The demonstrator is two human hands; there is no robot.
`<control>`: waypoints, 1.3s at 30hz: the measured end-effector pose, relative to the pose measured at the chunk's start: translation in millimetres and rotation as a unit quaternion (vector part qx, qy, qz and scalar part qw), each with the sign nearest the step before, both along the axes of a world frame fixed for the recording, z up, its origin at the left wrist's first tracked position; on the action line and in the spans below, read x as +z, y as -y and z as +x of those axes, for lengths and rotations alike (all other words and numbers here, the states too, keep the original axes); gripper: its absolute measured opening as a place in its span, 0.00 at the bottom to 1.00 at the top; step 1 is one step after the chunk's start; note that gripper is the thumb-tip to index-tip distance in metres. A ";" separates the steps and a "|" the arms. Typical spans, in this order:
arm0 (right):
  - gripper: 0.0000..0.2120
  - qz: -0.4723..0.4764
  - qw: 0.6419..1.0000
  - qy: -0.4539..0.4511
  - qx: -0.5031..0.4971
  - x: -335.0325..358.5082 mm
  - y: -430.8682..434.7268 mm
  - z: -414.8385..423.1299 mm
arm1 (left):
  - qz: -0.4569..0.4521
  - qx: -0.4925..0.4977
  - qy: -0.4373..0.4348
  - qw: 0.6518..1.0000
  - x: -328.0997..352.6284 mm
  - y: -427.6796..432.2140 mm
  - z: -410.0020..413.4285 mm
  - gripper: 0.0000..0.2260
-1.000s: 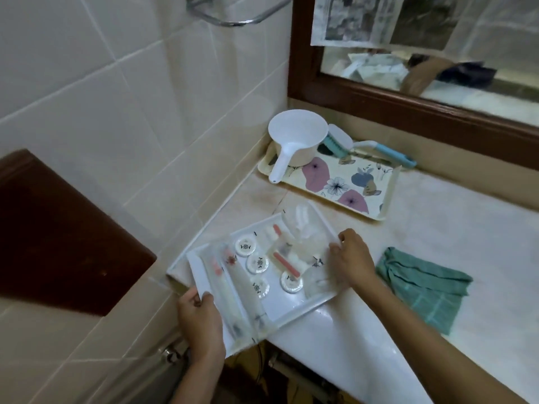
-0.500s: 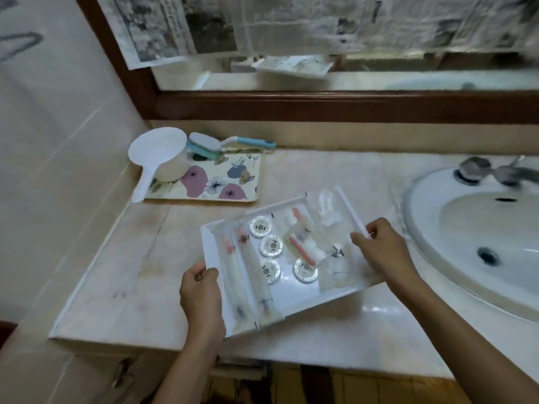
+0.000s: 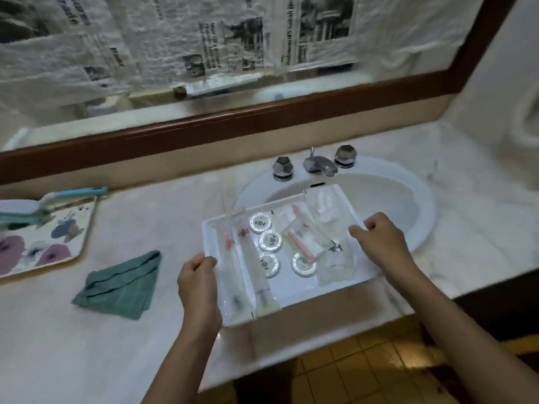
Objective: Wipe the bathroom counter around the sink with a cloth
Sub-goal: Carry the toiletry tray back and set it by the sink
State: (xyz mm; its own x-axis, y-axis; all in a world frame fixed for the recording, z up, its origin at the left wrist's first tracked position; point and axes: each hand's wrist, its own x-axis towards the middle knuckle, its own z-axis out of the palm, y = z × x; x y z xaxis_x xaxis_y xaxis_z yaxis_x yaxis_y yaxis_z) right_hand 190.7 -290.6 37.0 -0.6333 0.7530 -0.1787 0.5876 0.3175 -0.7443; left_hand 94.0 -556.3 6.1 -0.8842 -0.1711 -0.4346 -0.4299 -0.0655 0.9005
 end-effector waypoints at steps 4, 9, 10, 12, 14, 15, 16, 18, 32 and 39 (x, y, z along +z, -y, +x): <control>0.12 -0.003 0.998 0.000 -0.057 -0.7 -70.3 23.0 | -0.003 -0.058 0.003 0.998 5.3 -78.3 3.4 0.10; 0.12 -0.002 0.994 0.009 -0.106 -5.3 -149.8 32.8 | 0.000 -0.115 -0.016 0.993 5.1 -169.2 -6.7 0.12; 0.12 -0.002 0.993 0.012 -0.114 -6.5 -163.2 32.7 | 0.005 -0.124 -0.017 0.992 4.9 -184.4 -9.0 0.12; 0.12 -0.002 0.991 0.018 -0.132 -9.1 -195.6 30.9 | 0.011 -0.140 -0.008 0.990 1.2 -219.0 -16.2 0.13; 0.11 -0.002 0.988 0.028 -0.151 -11.1 -228.2 26.4 | 0.014 -0.151 0.003 0.988 -2.0 -255.0 -25.7 0.12; 0.11 -0.001 0.987 0.037 -0.156 -11.9 -240.8 24.3 | 0.015 -0.154 0.001 0.988 -2.2 -269.5 -27.9 0.11; 0.11 0.001 0.986 0.043 -0.159 -12.3 -256.8 20.7 | 0.014 -0.158 -0.006 0.987 -1.6 -287.1 -31.1 0.10; 0.12 0.010 0.985 0.054 -0.162 -11.9 -287.4 11.6 | -0.002 -0.168 -0.033 0.985 0.5 -321.1 -35.5 0.07; 0.09 0.009 0.995 0.033 -0.097 -37.1 -514.6 -126.4 | -0.082 -0.135 -0.123 0.980 -28.6 -525.0 -101.4 0.15; 0.21 -0.011 0.994 0.043 -0.099 -83.5 -582.4 -182.5 | -0.176 -0.165 -0.050 0.969 -56.8 -595.1 -129.7 0.33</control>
